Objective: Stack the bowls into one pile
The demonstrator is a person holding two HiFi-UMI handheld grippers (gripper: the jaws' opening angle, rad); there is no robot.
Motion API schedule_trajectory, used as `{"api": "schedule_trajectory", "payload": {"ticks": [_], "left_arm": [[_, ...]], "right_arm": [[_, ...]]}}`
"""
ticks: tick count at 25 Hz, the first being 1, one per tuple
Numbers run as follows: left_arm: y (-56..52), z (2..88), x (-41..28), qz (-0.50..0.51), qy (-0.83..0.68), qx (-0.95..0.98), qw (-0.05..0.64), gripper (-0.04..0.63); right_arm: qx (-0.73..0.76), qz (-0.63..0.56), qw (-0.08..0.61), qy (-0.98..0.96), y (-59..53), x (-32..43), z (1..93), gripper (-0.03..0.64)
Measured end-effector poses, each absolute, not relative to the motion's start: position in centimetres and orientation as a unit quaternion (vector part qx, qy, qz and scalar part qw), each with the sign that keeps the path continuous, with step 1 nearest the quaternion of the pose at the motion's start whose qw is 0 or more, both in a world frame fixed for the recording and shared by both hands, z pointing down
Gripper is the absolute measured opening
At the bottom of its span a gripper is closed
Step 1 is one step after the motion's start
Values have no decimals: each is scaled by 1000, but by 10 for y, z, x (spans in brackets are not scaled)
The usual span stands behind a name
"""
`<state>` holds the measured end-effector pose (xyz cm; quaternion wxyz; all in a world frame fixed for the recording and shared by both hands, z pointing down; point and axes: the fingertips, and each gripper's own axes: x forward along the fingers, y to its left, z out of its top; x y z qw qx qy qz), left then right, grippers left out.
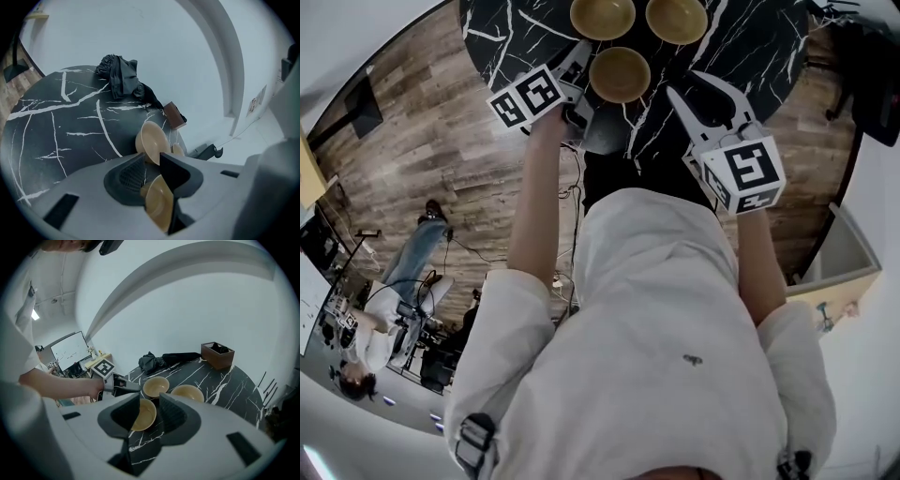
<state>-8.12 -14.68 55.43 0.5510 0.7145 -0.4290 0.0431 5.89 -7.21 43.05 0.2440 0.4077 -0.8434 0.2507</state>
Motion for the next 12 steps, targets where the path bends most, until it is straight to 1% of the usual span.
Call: {"api": "schedule_trajectory", "payload": {"ticks": [3,8,12], "left_arm": [[-150,561,-77,36,-422,707,566,97],[-157,564,-73,-17,-405,680,612,97],[-159,569,-73,-13,-403,676,617,97]], "right_arm": [[414,257,243,-839,-72,60,432,137],[421,267,244,-832,-68,63,436,135],[424,274,243,-828,-67,63,438,135]]}}
